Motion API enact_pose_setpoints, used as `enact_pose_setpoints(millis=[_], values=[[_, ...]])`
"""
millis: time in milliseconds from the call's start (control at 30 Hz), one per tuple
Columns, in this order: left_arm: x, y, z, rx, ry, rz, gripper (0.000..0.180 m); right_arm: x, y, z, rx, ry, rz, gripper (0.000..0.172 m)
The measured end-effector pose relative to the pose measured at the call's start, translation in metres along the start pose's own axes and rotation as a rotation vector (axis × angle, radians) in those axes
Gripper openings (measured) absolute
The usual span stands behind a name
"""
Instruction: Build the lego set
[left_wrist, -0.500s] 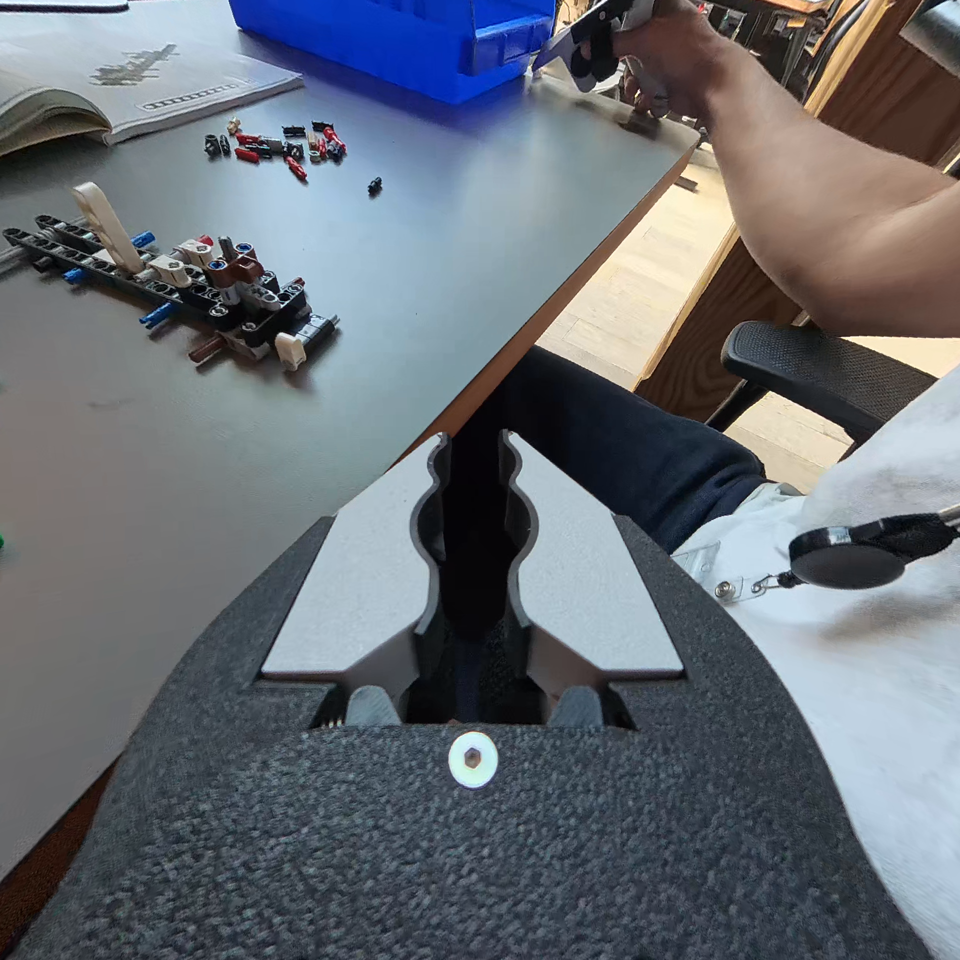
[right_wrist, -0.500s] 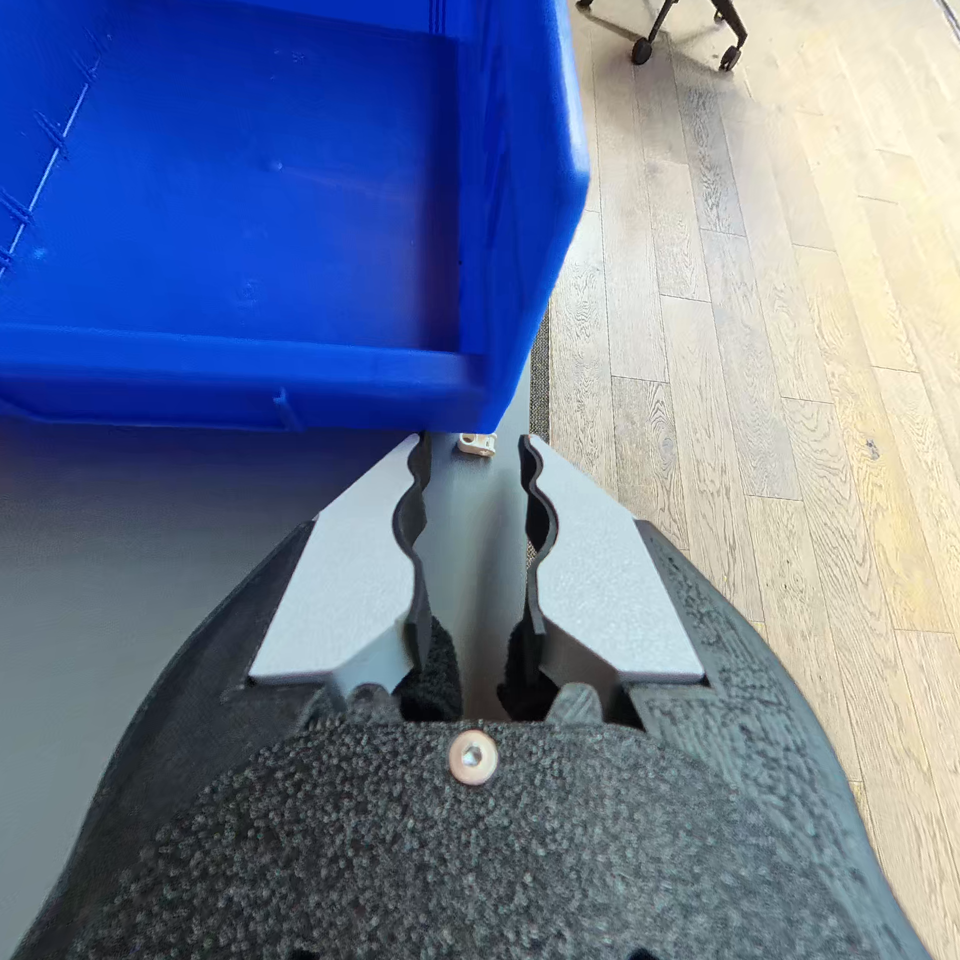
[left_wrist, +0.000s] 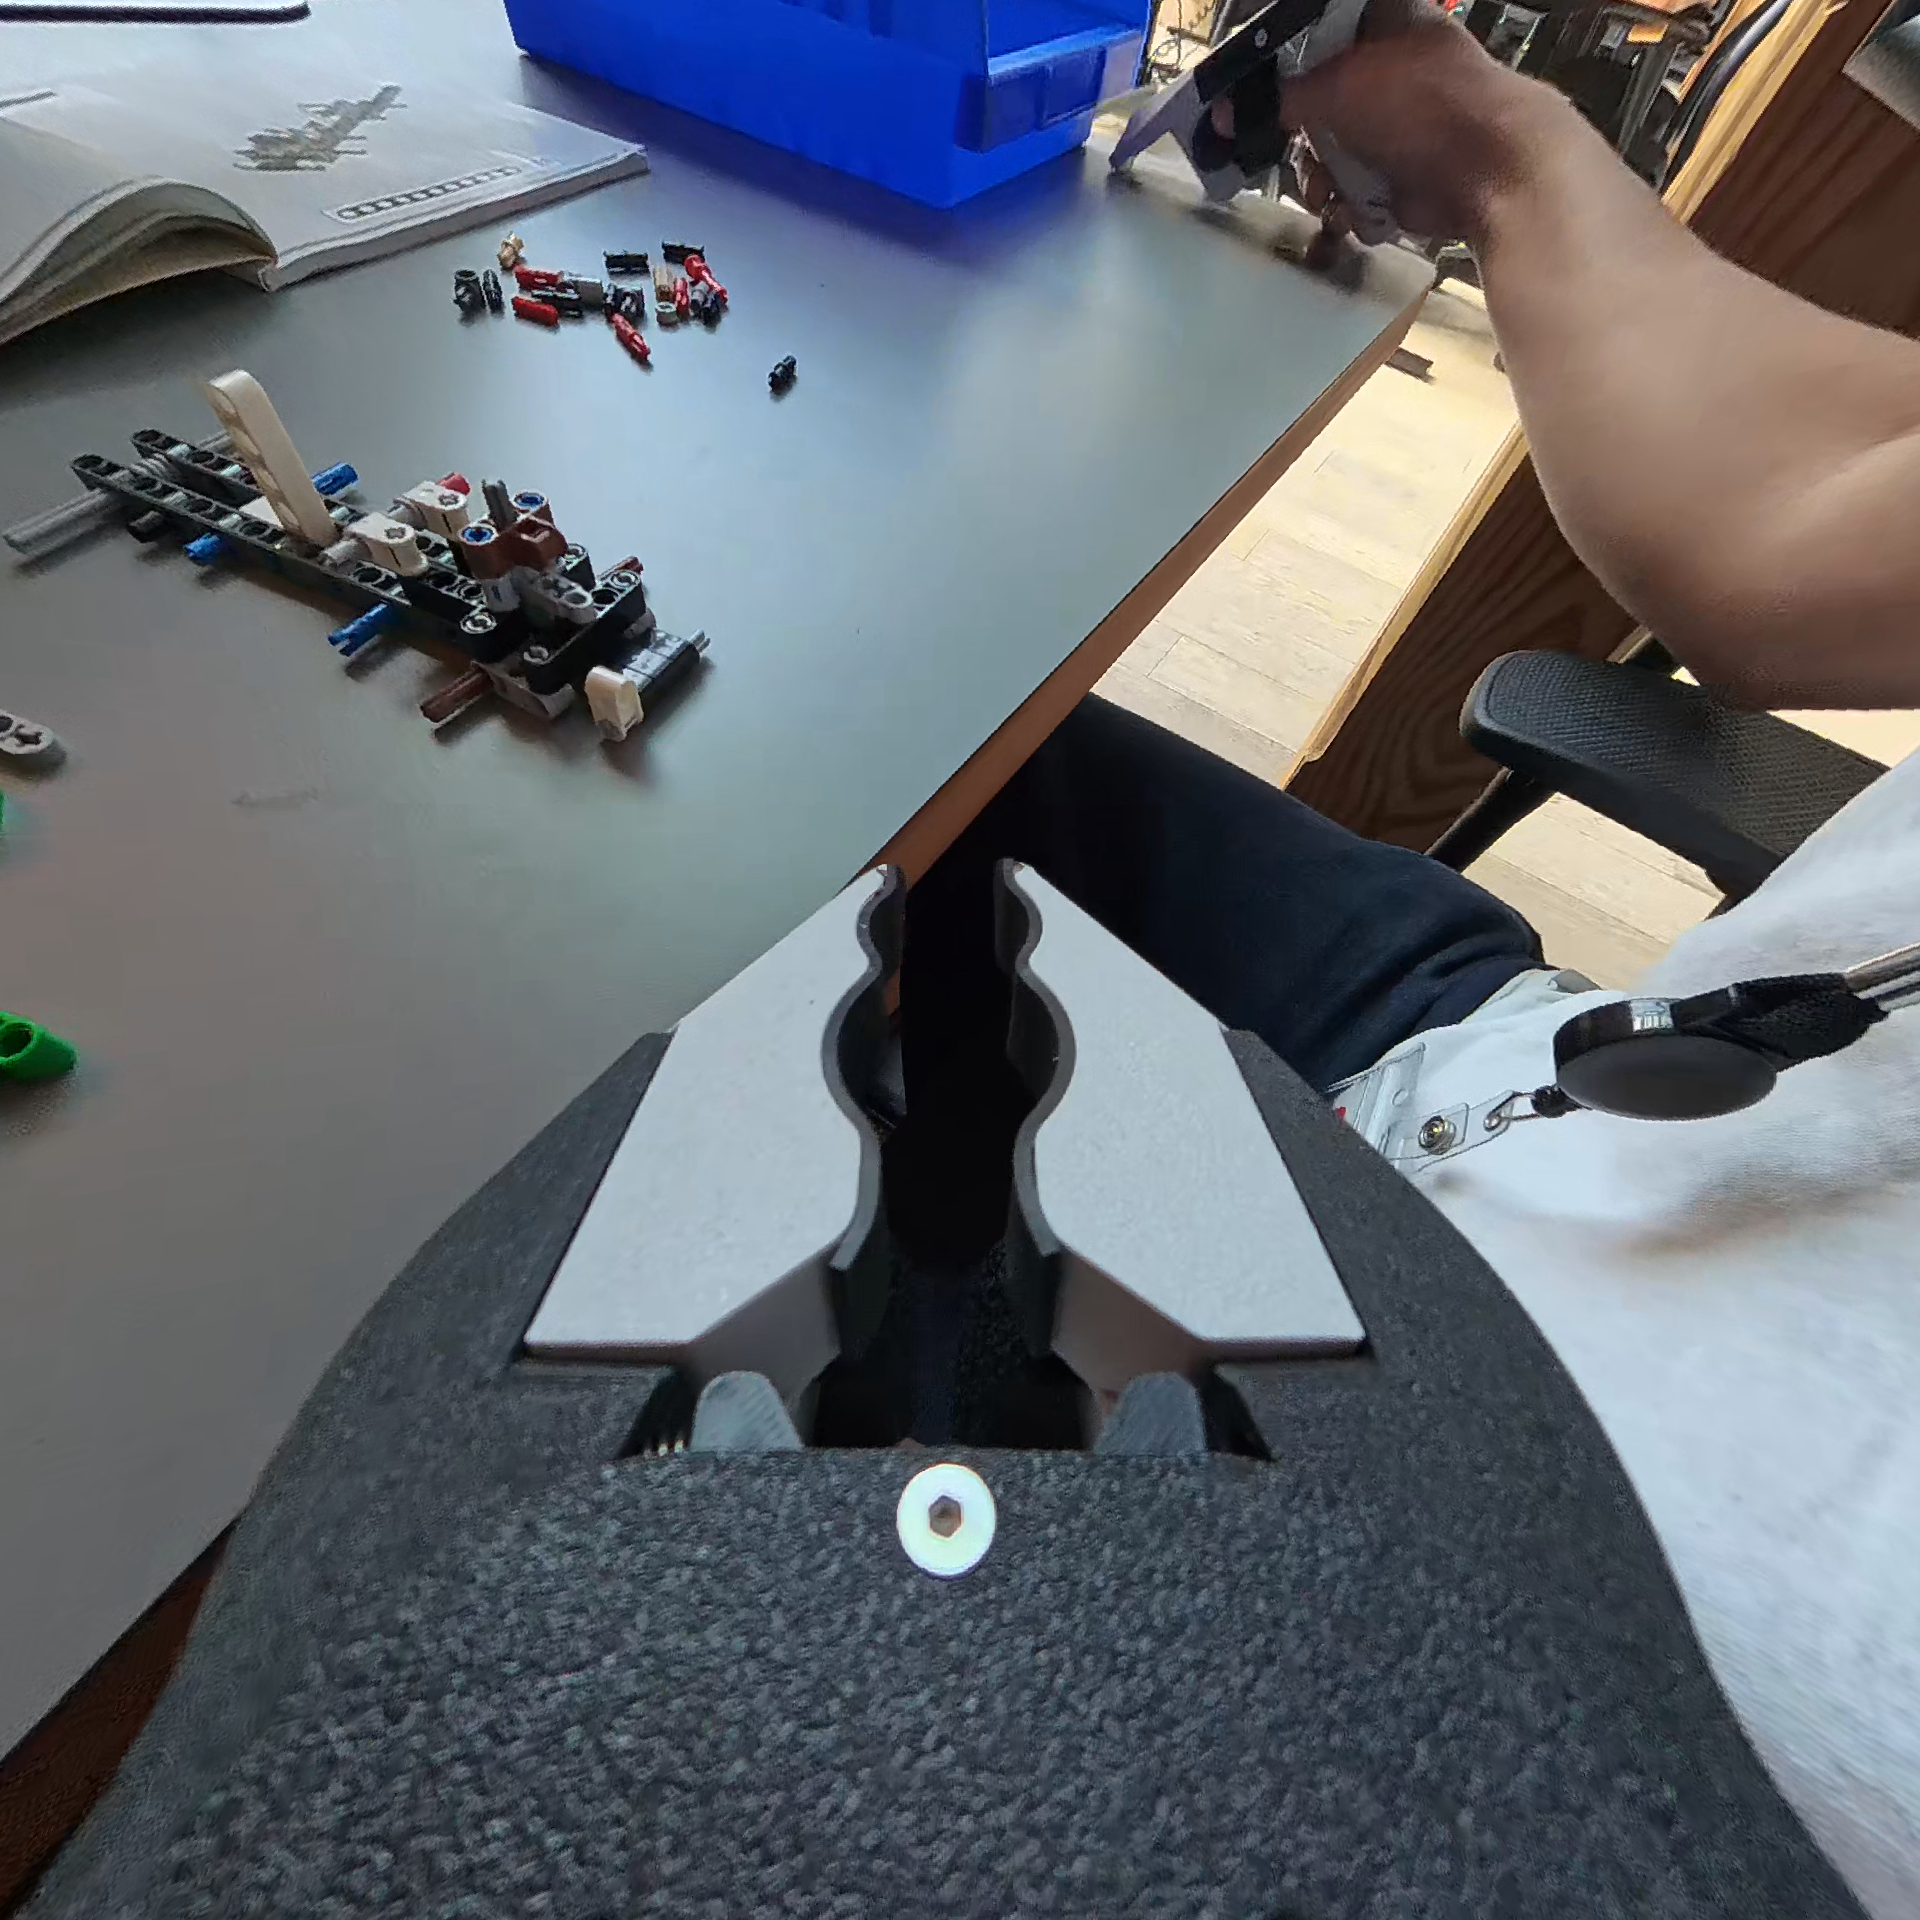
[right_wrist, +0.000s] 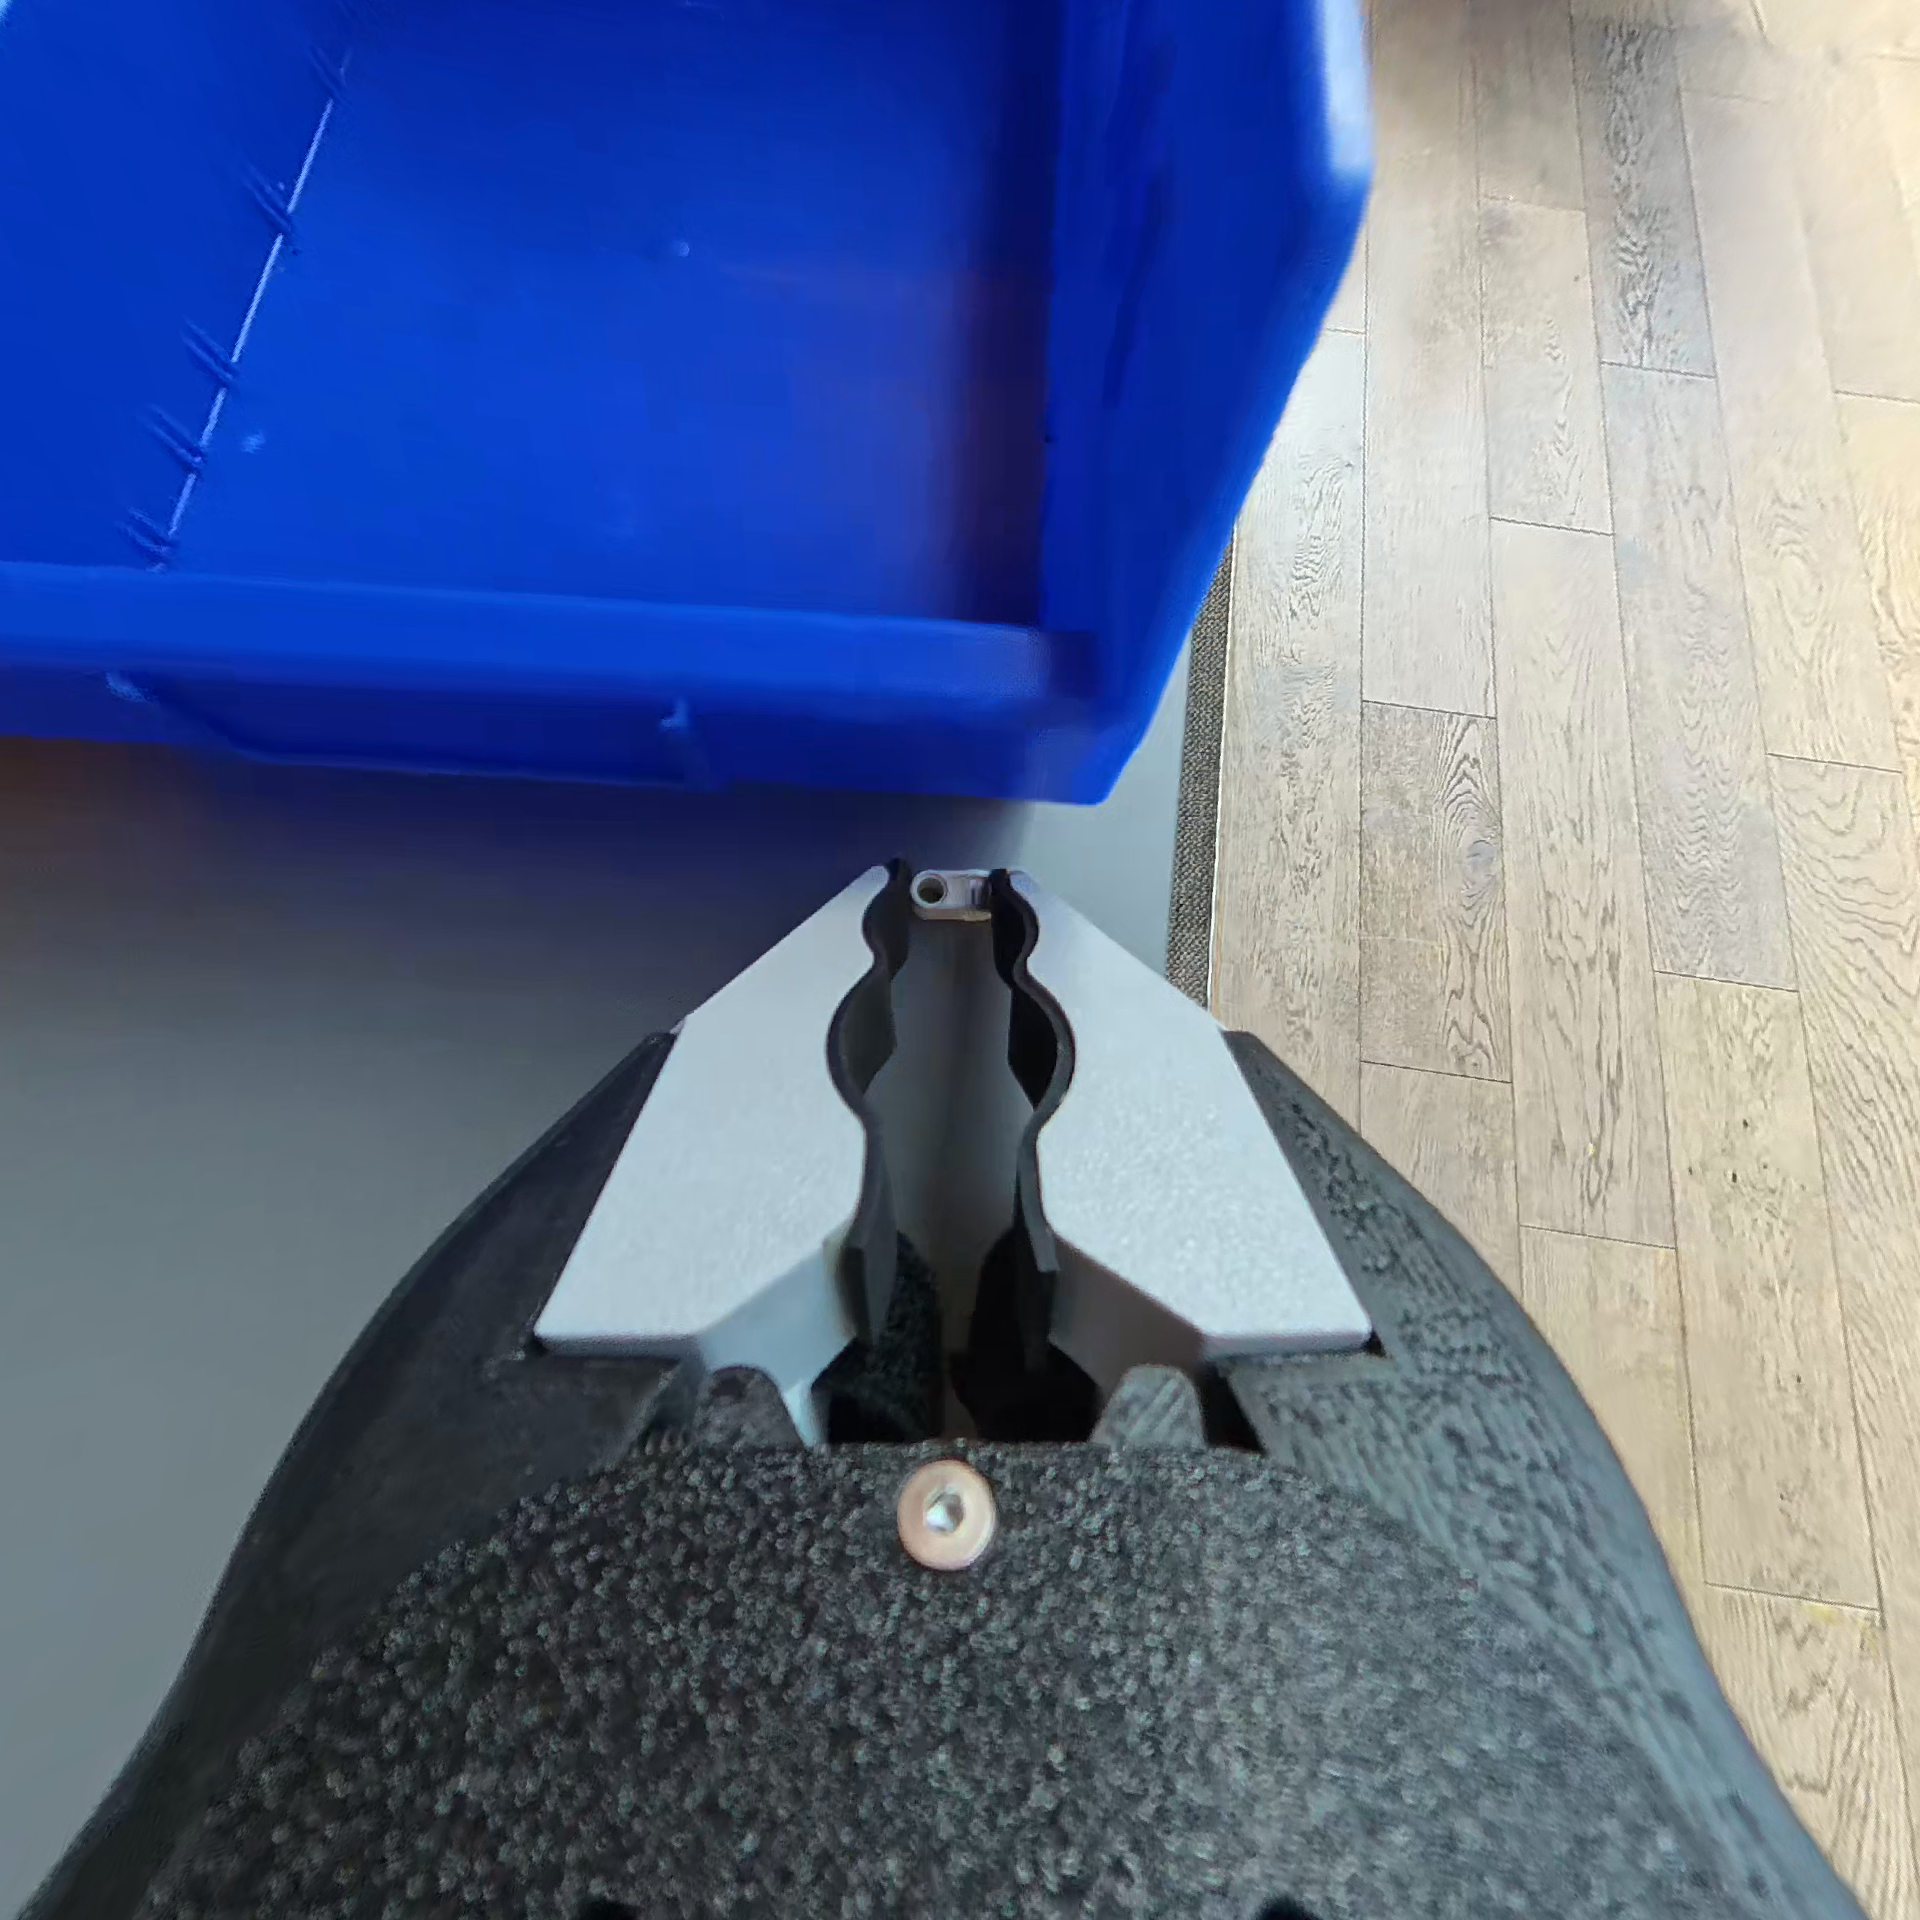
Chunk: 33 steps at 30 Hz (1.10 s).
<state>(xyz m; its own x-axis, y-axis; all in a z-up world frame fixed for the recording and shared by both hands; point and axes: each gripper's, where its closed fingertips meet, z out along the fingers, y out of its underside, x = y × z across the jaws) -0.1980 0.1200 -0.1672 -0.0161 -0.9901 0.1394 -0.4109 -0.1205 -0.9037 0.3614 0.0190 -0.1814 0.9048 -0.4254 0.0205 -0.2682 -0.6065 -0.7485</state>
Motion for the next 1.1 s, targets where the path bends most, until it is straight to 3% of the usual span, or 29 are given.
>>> enact_pose_setpoints(millis=[100, 233, 400, 467, 533, 667, 767, 933, 1100], values=[[0.000, -0.010, -0.003, 0.003, -0.003, 0.040, 0.015, -0.045, 0.008, -0.019, -0.001, -0.067, 0.038, 0.015], [-0.010, -0.028, -0.001, -0.018, -0.042, 0.175, 0.015, -0.161, -0.023, -0.063, 0.196, -0.275, 0.067, 0.014], [-0.011, -0.075, 0.011, 0.047, -0.042, 0.426, 0.021, -0.370, -0.045, -0.130, 0.318, -1.085, -0.014, 0.014], [-0.009, -0.088, 0.017, 0.074, -0.042, 0.541, 0.025, -0.420, -0.052, -0.160, 0.323, -1.425, 0.040, 0.014], [-0.011, -0.095, 0.019, 0.083, -0.069, 0.646, 0.029, -0.456, -0.047, -0.172, 0.202, -1.660, 0.044, 0.014], [-0.004, -0.099, 0.007, 0.130, -0.057, 0.813, 0.027, -0.504, -0.018, -0.165, -0.129, -1.820, -0.061, 0.014], [-0.003, -0.094, -0.002, 0.102, -0.021, 0.856, 0.027, -0.518, -0.008, -0.167, -0.276, -1.908, -0.105, 0.013], [0.005, -0.089, -0.007, 0.079, 0.073, 0.853, 0.023, -0.530, 0.005, -0.167, -0.368, -1.940, -0.226, 0.014], [0.001, -0.089, 0.000, 0.079, 0.056, 0.875, 0.014, -0.533, 0.002, -0.166, -0.365, -1.959, -0.252, 0.014]])
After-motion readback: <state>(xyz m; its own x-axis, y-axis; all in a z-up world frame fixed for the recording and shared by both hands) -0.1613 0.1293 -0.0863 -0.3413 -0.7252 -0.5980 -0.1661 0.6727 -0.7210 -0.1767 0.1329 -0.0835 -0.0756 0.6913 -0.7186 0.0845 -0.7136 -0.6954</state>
